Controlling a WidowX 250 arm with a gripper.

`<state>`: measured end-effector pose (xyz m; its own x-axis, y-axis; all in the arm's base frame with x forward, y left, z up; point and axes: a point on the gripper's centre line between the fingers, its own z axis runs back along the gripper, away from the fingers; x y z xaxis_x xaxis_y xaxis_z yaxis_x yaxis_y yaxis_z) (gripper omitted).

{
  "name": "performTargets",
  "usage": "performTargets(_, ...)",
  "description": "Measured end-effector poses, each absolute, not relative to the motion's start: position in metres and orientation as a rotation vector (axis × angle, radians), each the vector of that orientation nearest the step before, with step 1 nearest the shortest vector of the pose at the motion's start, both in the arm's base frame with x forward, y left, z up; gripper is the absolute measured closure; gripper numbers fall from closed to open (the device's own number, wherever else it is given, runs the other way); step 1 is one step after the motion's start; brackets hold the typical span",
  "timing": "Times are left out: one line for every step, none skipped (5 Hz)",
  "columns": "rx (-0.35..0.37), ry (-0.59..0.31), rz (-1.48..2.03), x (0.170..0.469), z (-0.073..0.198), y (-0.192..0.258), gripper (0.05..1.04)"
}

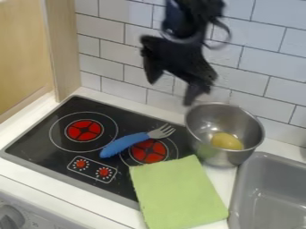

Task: Put the blue fork on the left side of the cooker

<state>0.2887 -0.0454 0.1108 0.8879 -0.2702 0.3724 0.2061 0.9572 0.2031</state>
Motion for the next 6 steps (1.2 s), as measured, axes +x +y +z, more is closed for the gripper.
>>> performTargets(0.122, -0.375, -0.220, 0.273, 0.103, -0.020, 0.085)
performTargets(0.127, -0.326, -0.241, 0.260, 0.085, 0.009, 0.085)
performTargets(0.136, -0.253, -0.315, 0.246, 0.056, 0.021, 0.085)
performTargets(0.131, -0.214, -0.373, 0.243, 0.038, 0.020, 0.085)
performTargets(0.127, -0.203, -0.393, 0.245, 0.028, 0.020, 0.085)
performTargets(0.121, -0.165, -0.389, 0.243, 0.014, 0.019, 0.085)
